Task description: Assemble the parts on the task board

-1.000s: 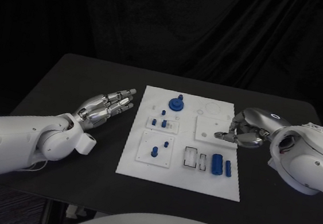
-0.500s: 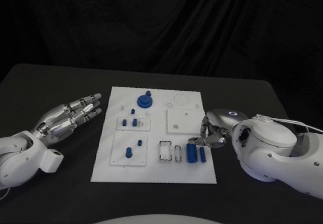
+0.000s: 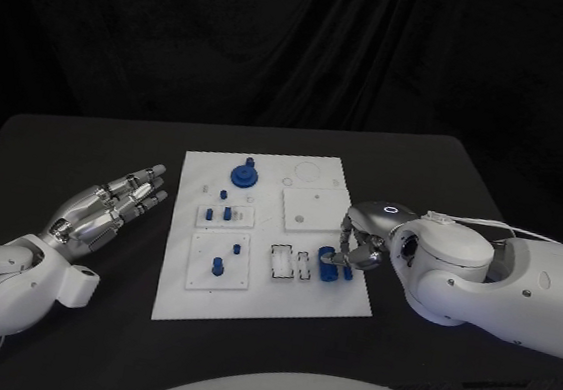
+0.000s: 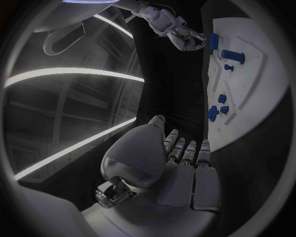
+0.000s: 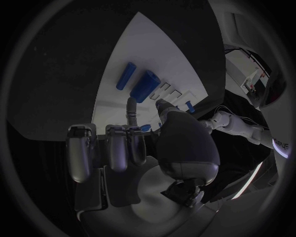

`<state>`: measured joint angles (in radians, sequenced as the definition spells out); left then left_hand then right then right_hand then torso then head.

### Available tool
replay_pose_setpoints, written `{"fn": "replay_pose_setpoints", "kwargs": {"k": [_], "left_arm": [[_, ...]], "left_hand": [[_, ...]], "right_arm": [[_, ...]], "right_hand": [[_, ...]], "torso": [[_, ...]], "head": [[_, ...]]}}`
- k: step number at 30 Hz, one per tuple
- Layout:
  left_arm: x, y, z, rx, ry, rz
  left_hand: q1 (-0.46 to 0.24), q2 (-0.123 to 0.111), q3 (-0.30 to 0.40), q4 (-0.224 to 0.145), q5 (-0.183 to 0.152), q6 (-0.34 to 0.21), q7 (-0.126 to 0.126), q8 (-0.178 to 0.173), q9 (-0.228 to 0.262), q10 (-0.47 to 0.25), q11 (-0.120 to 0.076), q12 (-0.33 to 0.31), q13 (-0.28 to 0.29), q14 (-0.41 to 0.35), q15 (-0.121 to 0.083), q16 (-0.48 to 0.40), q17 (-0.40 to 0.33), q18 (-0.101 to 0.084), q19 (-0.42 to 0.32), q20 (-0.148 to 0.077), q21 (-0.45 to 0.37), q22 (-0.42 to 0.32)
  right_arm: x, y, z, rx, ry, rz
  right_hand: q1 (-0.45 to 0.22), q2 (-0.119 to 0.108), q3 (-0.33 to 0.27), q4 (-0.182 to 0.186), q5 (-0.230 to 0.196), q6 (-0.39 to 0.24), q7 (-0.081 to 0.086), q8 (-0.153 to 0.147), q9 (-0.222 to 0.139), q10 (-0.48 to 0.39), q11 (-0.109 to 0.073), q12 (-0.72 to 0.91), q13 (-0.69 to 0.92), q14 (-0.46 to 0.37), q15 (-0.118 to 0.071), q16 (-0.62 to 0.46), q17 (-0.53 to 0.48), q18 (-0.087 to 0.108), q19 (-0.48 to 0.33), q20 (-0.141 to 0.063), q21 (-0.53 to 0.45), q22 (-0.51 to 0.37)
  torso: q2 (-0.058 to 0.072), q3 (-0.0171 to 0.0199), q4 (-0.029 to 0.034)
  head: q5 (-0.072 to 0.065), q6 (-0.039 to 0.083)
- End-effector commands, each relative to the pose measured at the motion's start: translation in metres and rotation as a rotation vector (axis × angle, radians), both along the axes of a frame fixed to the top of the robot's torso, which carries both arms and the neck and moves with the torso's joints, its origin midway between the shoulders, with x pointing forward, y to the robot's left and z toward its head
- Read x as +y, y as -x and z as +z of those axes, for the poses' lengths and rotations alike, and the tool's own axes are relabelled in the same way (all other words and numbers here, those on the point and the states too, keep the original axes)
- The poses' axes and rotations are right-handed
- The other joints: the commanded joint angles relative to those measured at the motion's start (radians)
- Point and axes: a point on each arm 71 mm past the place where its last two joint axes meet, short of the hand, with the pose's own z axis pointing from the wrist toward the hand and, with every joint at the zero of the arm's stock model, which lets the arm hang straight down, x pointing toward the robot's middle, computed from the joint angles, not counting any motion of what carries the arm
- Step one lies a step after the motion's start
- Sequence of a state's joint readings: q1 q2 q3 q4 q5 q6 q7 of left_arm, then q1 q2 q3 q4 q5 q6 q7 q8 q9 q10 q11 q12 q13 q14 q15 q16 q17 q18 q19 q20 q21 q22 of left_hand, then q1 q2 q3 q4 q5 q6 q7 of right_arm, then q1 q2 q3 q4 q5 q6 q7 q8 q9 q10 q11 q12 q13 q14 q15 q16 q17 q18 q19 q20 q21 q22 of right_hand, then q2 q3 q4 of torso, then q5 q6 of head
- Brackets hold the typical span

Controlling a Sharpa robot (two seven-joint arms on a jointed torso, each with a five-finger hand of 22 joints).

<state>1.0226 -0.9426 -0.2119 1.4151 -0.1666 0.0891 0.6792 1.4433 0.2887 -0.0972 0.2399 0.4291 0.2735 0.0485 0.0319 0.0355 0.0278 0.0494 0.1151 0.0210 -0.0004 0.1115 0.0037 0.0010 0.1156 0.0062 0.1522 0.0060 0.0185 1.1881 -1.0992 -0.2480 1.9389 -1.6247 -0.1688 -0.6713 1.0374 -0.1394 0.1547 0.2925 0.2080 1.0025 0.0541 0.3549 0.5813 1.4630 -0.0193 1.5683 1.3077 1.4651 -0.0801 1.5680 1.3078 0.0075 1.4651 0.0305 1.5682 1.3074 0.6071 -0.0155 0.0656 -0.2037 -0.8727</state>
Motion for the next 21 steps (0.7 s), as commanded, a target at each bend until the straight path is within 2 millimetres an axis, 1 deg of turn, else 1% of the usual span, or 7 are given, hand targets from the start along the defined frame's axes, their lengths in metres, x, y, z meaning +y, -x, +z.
{"fn": "replay_pose_setpoints", "kwargs": {"k": [1,5,6,10,12,16,21], "left_arm": [[0.001,0.000,0.013,-0.150,0.113,0.027],[-0.001,0.001,0.013,-0.144,0.114,0.022],[-0.001,0.001,0.013,-0.143,0.114,0.021],[0.000,0.000,0.013,-0.141,0.111,0.022],[0.000,0.000,0.012,-0.140,0.110,0.022],[0.000,-0.001,0.012,-0.136,0.107,0.021],[0.000,-0.001,0.011,-0.129,0.105,0.018]], "left_hand": [[0.008,-0.006,0.004,-0.002,0.007,0.002,0.000,0.005,0.000,-0.001,0.009,0.002,0.001,0.000,0.004,-0.004,-0.001,-0.004,0.000,0.005,0.000,0.001],[0.009,-0.006,0.006,-0.004,0.007,0.000,0.001,0.004,0.000,-0.002,0.010,0.002,0.001,0.000,0.005,-0.004,-0.001,-0.004,0.000,0.006,0.000,0.001],[0.009,-0.006,0.006,-0.004,0.007,0.000,0.001,0.004,0.000,-0.002,0.010,0.002,0.001,0.000,0.005,-0.004,-0.001,-0.004,0.000,0.006,0.000,0.001],[0.010,-0.006,0.006,-0.005,0.007,-0.001,0.001,0.004,0.000,-0.002,0.011,0.000,0.000,0.000,0.005,-0.004,-0.001,-0.004,0.000,0.006,0.000,0.001],[0.010,-0.006,0.007,-0.005,0.007,-0.001,0.002,0.003,0.000,-0.003,0.012,0.000,0.000,0.000,0.005,-0.004,-0.001,-0.003,0.000,0.007,0.000,0.001],[0.010,-0.006,0.007,-0.005,0.007,-0.001,0.002,0.003,0.000,-0.003,0.012,0.000,0.000,0.000,0.005,-0.004,-0.001,-0.003,0.000,0.007,0.000,0.001],[0.010,-0.006,0.008,-0.006,0.008,0.000,0.003,0.003,0.000,-0.003,0.012,0.000,0.000,0.000,0.006,-0.004,-0.001,-0.003,0.000,0.007,0.000,0.001]], "right_arm": [[0.000,0.000,0.000,-0.052,0.033,0.001],[0.001,0.001,-0.002,-0.067,0.045,0.015],[0.002,0.001,-0.002,-0.068,0.048,0.019],[0.004,0.002,-0.005,-0.071,0.050,0.027],[0.005,0.002,-0.006,-0.072,0.050,0.028],[0.006,0.002,-0.008,-0.071,0.051,0.029],[0.008,0.001,-0.011,-0.068,0.053,0.031]], "right_hand": [[-0.014,-0.004,-0.009,0.004,-0.015,0.011,0.000,-0.006,0.004,0.108,0.007,0.002,0.263,0.106,0.005,0.003,0.263,-0.007,0.106,0.005,0.003,0.263],[-0.037,-0.014,-0.019,0.005,-0.037,0.022,-0.003,-0.010,0.012,0.108,0.005,0.002,0.263,0.106,0.004,0.003,0.263,-0.007,0.106,0.005,0.003,0.263],[-0.044,-0.015,-0.021,0.005,-0.045,0.024,-0.003,-0.012,0.015,0.108,0.004,0.002,0.263,0.106,0.003,0.003,0.263,-0.007,0.106,0.004,0.003,0.263],[-0.061,-0.015,-0.022,0.005,-0.069,0.027,-0.003,-0.017,0.021,0.108,0.004,0.002,0.263,0.106,0.002,0.003,0.263,-0.007,0.106,0.003,0.003,0.263],[-0.071,-0.013,-0.022,0.005,-0.083,0.029,-0.004,-0.020,0.025,0.108,0.003,0.002,0.263,0.106,0.002,0.003,0.263,-0.007,0.106,0.003,0.003,0.263],[-0.079,-0.012,-0.021,0.005,-0.097,0.030,-0.004,-0.022,0.029,0.108,0.003,0.002,0.263,0.106,0.001,0.003,0.263,-0.007,0.106,0.003,0.003,0.263],[-0.092,-0.008,-0.019,0.005,-0.123,0.033,-0.004,-0.027,0.036,0.108,0.003,0.002,0.263,0.106,0.001,0.003,0.263,-0.007,0.106,0.002,0.003,0.263]], "torso": [[-0.001,0.0025,-0.0012],[0.000,0.0047,-0.0016],[-0.001,0.0057,-0.0024],[-0.001,0.0063,-0.0039],[-0.001,0.0062,-0.0032],[-0.001,0.0032,-0.0003],[-0.001,0.0034,-0.0004]], "head": [[-0.006,0.000],[-0.014,0.000],[-0.014,0.000],[-0.011,0.000],[-0.011,0.000],[-0.013,0.000],[-0.011,0.000]]}}
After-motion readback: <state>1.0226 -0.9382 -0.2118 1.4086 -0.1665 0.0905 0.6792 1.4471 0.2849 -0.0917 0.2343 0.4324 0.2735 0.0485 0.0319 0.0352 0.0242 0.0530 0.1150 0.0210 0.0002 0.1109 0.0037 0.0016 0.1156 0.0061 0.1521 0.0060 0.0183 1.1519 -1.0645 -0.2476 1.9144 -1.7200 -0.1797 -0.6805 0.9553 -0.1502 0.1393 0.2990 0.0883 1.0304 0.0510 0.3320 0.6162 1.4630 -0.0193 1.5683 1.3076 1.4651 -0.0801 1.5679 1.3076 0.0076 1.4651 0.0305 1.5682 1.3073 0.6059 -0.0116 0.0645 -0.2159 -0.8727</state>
